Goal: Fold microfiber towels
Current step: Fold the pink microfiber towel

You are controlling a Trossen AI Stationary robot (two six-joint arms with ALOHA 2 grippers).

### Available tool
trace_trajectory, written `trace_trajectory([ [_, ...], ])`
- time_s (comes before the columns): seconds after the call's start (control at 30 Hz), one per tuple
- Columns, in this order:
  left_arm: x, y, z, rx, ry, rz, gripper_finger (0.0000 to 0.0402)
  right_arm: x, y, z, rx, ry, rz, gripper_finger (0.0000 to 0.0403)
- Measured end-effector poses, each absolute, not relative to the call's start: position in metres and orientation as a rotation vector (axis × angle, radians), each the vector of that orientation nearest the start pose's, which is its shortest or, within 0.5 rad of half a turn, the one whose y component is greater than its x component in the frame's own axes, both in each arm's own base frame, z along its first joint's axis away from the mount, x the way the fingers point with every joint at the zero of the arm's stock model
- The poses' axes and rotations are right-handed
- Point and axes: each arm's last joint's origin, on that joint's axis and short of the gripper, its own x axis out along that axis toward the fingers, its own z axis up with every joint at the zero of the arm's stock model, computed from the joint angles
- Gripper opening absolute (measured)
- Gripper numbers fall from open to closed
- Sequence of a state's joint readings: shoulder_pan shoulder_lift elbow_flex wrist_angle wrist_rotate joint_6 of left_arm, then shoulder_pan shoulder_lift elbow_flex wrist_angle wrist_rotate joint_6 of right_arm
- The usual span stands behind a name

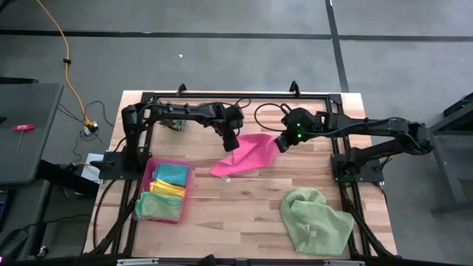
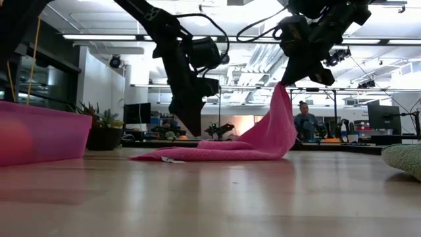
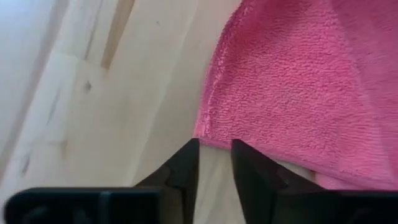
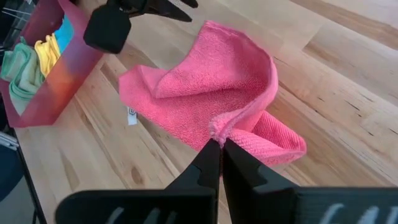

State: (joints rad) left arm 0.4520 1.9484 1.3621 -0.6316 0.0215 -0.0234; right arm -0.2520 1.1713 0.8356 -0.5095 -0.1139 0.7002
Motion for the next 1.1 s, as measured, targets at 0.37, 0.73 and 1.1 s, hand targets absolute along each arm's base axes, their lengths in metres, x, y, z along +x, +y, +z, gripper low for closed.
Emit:
trace_trajectory([
  [0.37, 0.346, 0.201, 0.172, -0.552, 1.017, 0.37, 0.0177, 0.226, -0.055, 0.25, 0.811, 0.758, -0.419, 0.0],
  [0.73, 0.355, 0.196, 0.153, -0.45, 1.067, 0.426, 0.0177, 0.226, -0.055, 0.25, 0.818, 0.759, -0.421, 0.0],
  [1.1, 0.357, 0.183, 0.15, -0.205, 1.174, 0.329, 0.0177, 0.226, -0.055, 0.25, 0.818, 0.759, -0.421, 0.0],
])
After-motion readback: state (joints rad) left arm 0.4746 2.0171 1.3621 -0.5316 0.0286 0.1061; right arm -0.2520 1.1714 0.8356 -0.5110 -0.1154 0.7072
